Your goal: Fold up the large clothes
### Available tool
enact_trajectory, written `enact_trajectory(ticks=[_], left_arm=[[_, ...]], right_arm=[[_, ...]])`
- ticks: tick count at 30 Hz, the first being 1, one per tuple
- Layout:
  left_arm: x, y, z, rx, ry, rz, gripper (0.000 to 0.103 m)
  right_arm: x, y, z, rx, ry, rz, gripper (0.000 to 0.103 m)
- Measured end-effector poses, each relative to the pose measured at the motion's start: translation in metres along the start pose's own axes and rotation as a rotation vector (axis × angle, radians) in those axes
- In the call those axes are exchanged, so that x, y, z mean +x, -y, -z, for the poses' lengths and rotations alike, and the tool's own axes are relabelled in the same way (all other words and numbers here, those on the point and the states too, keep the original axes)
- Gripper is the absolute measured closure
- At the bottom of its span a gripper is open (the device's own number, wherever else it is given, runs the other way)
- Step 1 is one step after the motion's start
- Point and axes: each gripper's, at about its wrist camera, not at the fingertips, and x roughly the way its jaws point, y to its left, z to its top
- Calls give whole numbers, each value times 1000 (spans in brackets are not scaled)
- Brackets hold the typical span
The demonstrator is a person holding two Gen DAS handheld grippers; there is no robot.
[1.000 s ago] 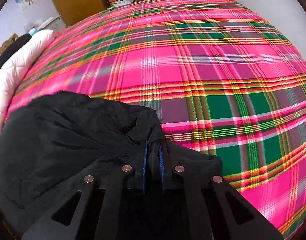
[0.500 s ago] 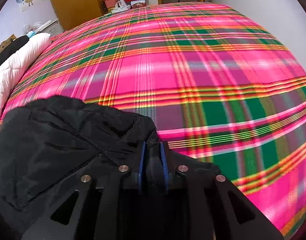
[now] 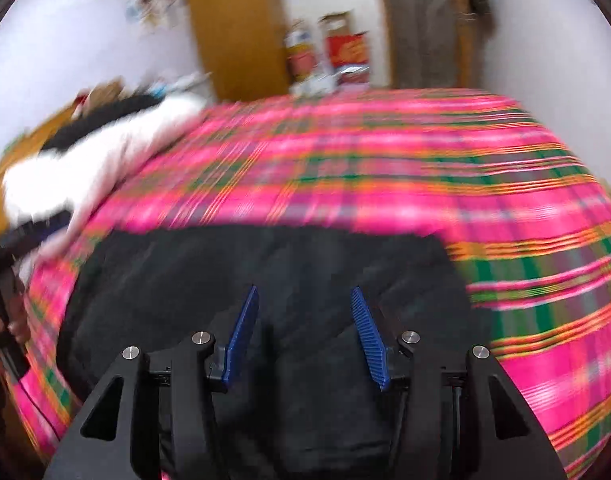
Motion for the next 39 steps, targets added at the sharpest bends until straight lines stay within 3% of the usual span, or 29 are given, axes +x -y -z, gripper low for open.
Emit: enact_trajectory(ticks=[3,6,8,11,18,23,26,29,31,33,39], left_arm=[[48,45,29,158,-135,53,51],[91,40,36,139,-174,-16,51],[108,30,32,65,-192,-17,51],[123,32,33,90,-198,-48,51],[138,28,45,77,-189,-64,52],[124,30,27,66,-247,-54,52],[92,23,11,93,-176,-39,52],[85,0,1,156,-127,-135,52],[102,-28,2,127,-182,-197,52],[116,-49,8,76,-204,-162,52],[143,-49,15,61,-190,-194,51]], right_arm=[[37,3,0,-12,-37,69,52],[58,24,-10,83,-95,81,51],[70,32,-12,79,-114,80,51],[84,35,-8,85,-107,81,51],[97,34,-6,84,-94,115,51],[87,38,-19,94,-137,105,51],[56,45,-29,112,-85,96,51],[40,71,-31,162,-40,123,50],[60,93,-24,183,-111,165,51],[75,103,-16,166,-124,161,51],[102,111,-16,189,-131,187,51]])
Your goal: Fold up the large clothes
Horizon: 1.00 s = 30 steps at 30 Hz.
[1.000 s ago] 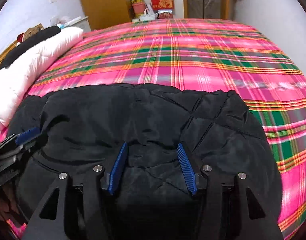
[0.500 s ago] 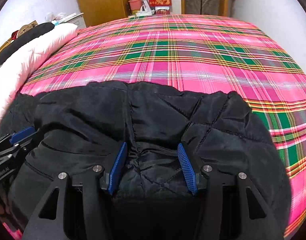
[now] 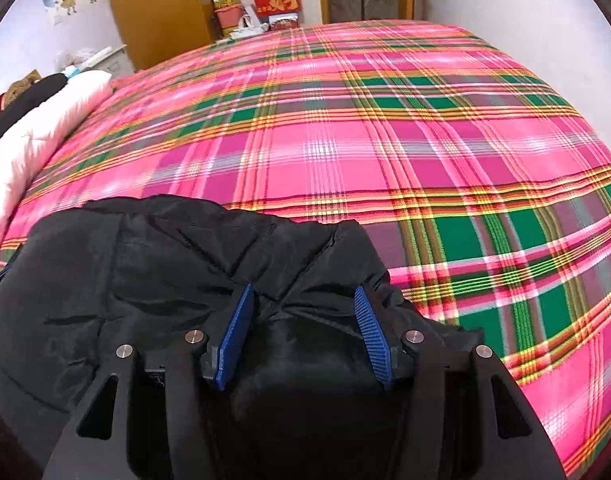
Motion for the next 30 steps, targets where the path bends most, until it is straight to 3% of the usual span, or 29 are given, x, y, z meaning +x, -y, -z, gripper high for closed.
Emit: enact_trajectory(ticks=[6,10,13,17,22,25,28,30], left_arm=[[0,-1,-8,5,-36,-16,52],[-27,-2,-13,-7,-43,-14,53],[-69,-5,-10,-14,33,34,53],[-123,-11,18,-41,139,74,53],[-110,22,51,-1,67,116,53],[-81,42,61,49,17,62,53],[-61,35,58,-32,-32,88,54],[-55,38,58,-11,-43,75,54]], right_arm=[[-7,-5,-4,-9,-34,35,51],[-53,-4,-3,4,34,25,51],[-103,4,10,31,140,-51,51],[-140,14,47,47,194,-105,51],[-102,11,76,-11,85,-48,51],[-76,12,78,-6,53,-27,51],[-67,4,76,-65,40,15,51],[-59,6,76,-62,32,5,51]])
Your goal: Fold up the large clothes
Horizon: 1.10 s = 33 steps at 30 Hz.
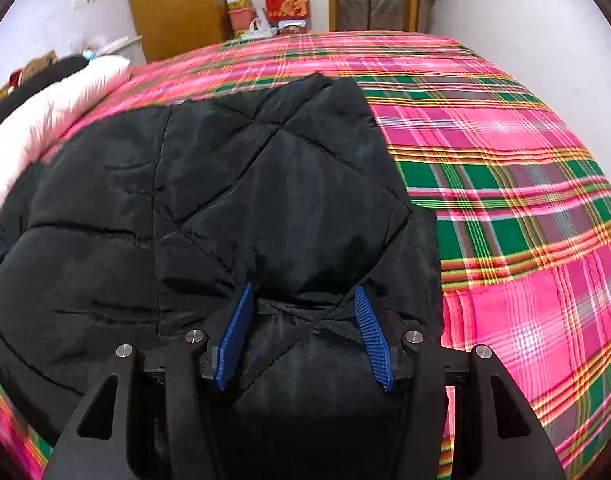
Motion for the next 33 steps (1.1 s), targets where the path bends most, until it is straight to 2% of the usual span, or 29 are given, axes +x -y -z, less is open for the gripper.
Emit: enact_trajectory(ticks=[2,6,9,11,13,16,18,21,24,27,31,33], left_arm=[[3,5,3,14,-3,-10,54],[2,5,5,-2,-4,-6,54],[-8,5,-3,7,-25,-23,55],[-32,5,-9,-22,-8,3,63],[-58,10,-11,-29,53,48,63],[-86,34,-5,20,123,114,63],[-79,52,1,74,99,137,62],[-39,64,11,113,6,96,62],[-18,62,12,111,-4,80,60],[-3,66,12,121,-14,54,60],[4,65,8,97,-21,42,61],[-1,68,4,120,-25,41,61]], right_arm=[[5,3,1,14,-10,-11,51],[4,-1,-2,9,-31,21,51],[-14,-1,-13,55,-43,32,51],[-45,-4,-18,89,21,-7,51],[-76,-18,-16,91,95,-57,51],[-94,-56,-11,22,137,-143,51],[-83,-79,-11,-34,112,-169,51],[-48,-99,-6,-83,33,-141,51],[-20,-88,-7,-73,-4,-153,51],[-4,-91,-5,-115,-6,-122,52],[2,-92,-6,-100,-6,-110,52],[-8,-90,-9,-88,-12,-130,51]])
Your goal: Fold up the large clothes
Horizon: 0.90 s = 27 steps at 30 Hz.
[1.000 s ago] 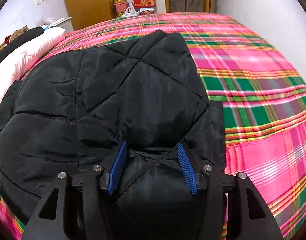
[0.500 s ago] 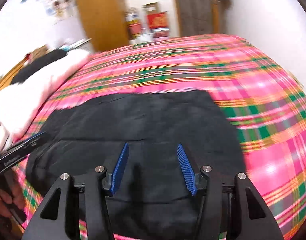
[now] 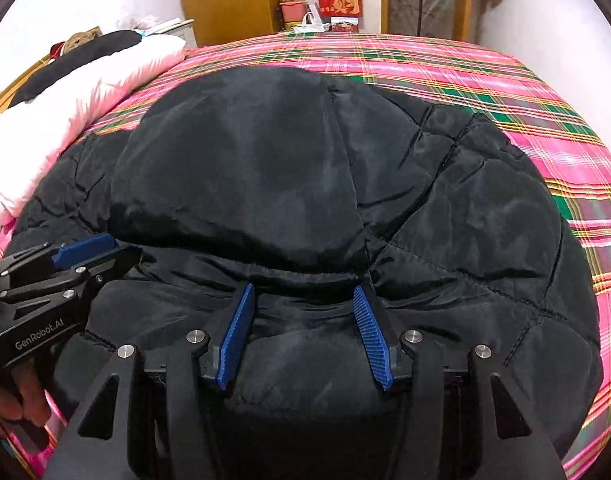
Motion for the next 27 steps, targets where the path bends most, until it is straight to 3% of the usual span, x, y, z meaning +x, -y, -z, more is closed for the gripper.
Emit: enact_trajectory(ticks=[2,4,7,10,12,18,20,22,25,27], left_arm=[[-16,-3,-7,16,4,24,62],[-35,-13,-13,18,43,32,62],[-57,-40,-18,24,121,-33,62],[-41,-83,-20,-46,89,-126,62],[-28,-106,-12,-107,68,-91,63],[-35,-99,-16,-69,81,-109,63],[-57,-106,-14,-95,142,-87,63],[-69,-117,-11,-107,176,-135,63],[-50,-141,-4,-166,97,-188,63],[-33,-144,3,-162,71,-178,63]], right_arm=[[-19,4,-5,6,15,-25,51],[-45,10,-12,10,90,-28,51],[-64,30,-23,33,166,-15,51],[-36,57,-30,62,90,66,51],[-11,73,-24,70,36,80,51],[-20,73,-22,51,68,109,51],[-40,70,-20,55,117,76,51],[-50,71,-14,39,131,82,51],[-34,84,-9,48,74,115,51],[-17,98,-4,83,43,108,51]])
